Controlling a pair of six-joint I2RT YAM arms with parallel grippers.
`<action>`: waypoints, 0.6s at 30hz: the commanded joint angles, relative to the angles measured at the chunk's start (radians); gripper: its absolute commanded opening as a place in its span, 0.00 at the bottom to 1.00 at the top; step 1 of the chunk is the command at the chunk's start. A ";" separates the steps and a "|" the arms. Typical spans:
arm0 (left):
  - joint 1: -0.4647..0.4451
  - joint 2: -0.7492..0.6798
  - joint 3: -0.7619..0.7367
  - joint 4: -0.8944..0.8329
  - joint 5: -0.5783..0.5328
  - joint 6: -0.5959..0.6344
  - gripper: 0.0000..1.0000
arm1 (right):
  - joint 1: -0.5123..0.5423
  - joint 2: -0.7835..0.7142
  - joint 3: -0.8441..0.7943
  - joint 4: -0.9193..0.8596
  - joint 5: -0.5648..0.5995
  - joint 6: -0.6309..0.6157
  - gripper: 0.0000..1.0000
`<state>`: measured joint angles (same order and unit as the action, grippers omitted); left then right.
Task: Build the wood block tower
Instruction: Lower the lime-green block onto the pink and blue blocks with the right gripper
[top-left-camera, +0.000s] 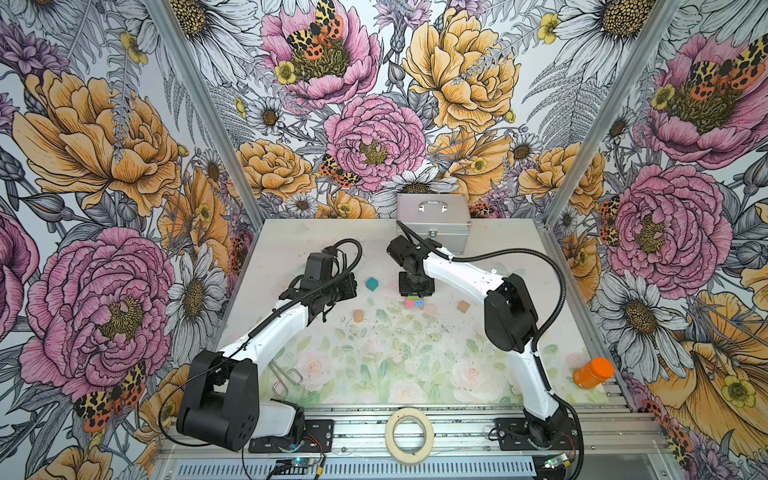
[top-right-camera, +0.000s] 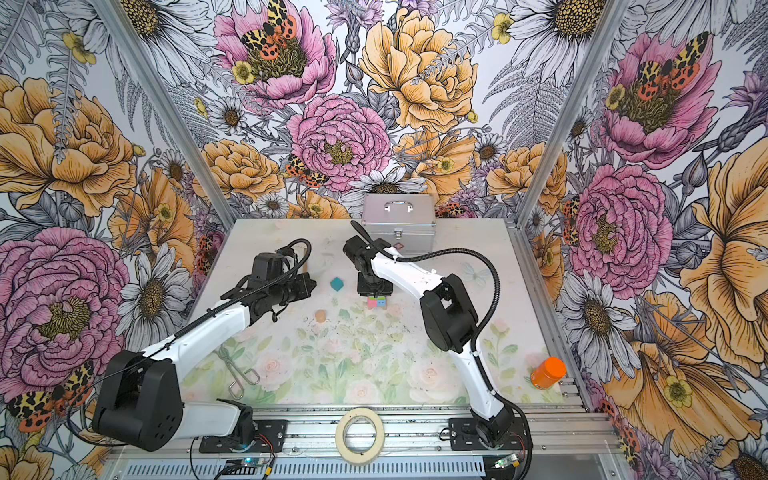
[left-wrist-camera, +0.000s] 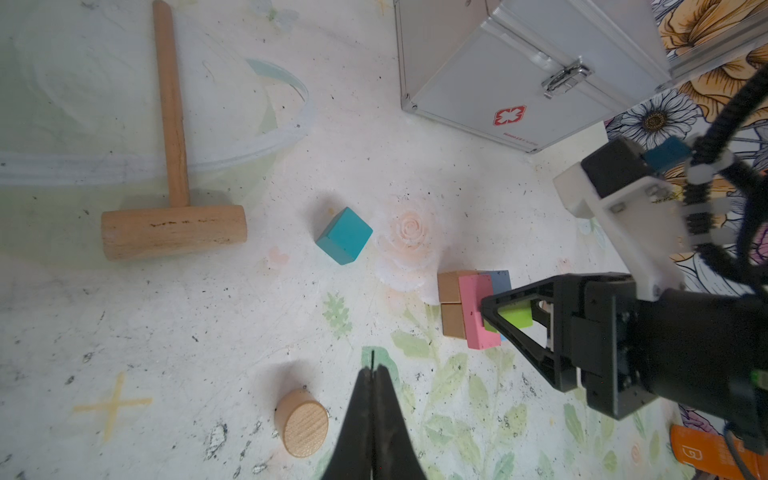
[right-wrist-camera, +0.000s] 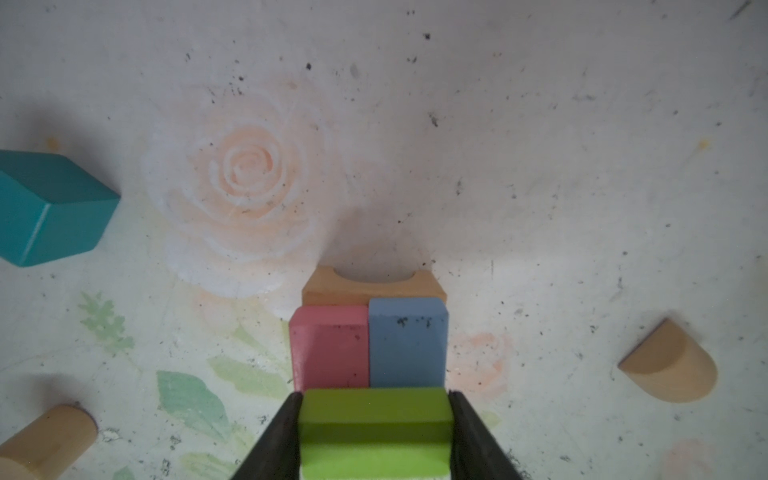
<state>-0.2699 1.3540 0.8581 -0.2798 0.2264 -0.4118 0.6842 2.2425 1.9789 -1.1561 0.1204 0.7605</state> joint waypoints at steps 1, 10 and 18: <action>0.012 -0.011 -0.012 0.040 0.006 -0.001 0.00 | 0.003 -0.001 -0.006 0.022 0.014 0.018 0.00; 0.011 -0.011 -0.013 0.041 0.006 -0.001 0.00 | 0.003 0.000 -0.007 0.026 0.010 0.016 0.00; 0.011 -0.012 -0.013 0.041 0.004 -0.001 0.00 | 0.003 -0.006 -0.017 0.026 0.007 0.008 0.00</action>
<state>-0.2699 1.3540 0.8581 -0.2794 0.2264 -0.4118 0.6842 2.2425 1.9663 -1.1397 0.1200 0.7666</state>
